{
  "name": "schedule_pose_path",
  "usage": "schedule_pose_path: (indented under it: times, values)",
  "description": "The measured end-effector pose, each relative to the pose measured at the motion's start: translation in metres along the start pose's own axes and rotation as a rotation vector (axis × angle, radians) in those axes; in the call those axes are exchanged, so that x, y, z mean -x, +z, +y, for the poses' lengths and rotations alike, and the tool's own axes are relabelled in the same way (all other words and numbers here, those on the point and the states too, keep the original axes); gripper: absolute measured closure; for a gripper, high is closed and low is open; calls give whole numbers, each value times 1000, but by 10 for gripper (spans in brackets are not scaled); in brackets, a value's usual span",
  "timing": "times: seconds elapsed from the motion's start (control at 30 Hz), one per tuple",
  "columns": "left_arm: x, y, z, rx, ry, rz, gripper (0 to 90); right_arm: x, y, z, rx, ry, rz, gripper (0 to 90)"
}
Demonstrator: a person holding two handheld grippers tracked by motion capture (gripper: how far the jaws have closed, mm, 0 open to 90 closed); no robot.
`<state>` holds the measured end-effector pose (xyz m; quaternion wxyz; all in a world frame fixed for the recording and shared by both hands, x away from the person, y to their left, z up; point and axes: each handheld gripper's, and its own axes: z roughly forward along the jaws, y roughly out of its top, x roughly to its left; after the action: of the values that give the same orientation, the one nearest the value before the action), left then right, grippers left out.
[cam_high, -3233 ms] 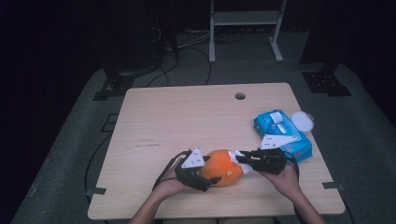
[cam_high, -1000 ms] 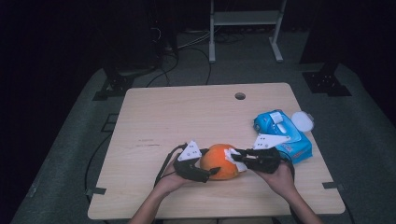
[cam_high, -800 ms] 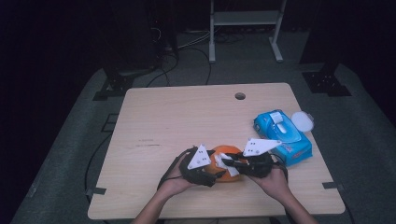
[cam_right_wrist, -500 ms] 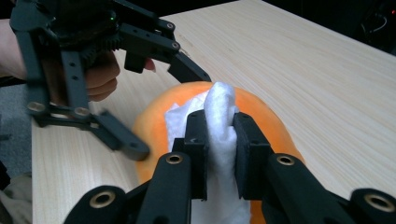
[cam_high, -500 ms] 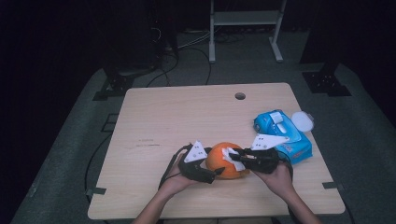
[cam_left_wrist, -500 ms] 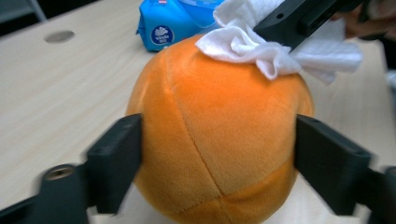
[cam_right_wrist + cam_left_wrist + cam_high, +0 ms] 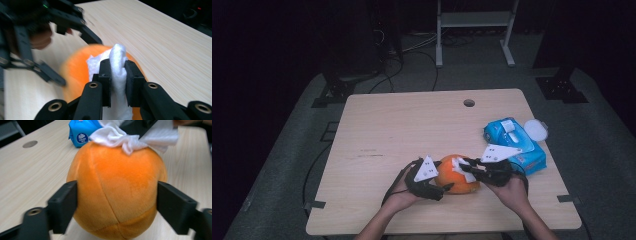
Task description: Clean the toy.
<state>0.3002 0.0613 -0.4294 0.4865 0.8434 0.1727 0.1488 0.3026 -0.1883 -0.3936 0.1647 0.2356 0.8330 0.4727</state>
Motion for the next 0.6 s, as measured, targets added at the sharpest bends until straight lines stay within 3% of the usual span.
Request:
schedule_pose_path:
  times: [0.1,0.13,0.27,0.33,0.4,0.47,0.53,0.57,0.6]
  values:
    - [-6,3,0,50,-168,-38,137,1,-4,-1,8,13,-7,766]
    - [-6,4,0,44,-170,-34,140,-2,-3,1,13,5,2,766]
    - [2,2,0,18,-61,-11,230,-23,8,9,11,-55,61,765]
    - [5,0,1,7,-4,2,253,-27,9,13,-3,-80,51,765]
    - [4,1,-1,6,15,-1,259,-22,5,13,-1,-77,20,766]
    - [1,1,-4,13,-18,-5,249,-11,1,9,-24,-75,-43,765]
    - [-2,2,-3,17,-87,-19,184,0,-3,2,-33,-35,-57,765]
    - [-3,4,-2,18,-138,-30,138,3,-5,1,-37,-27,-57,765]
    - [-2,5,-2,16,-163,-31,121,2,-6,1,-35,-26,-58,765]
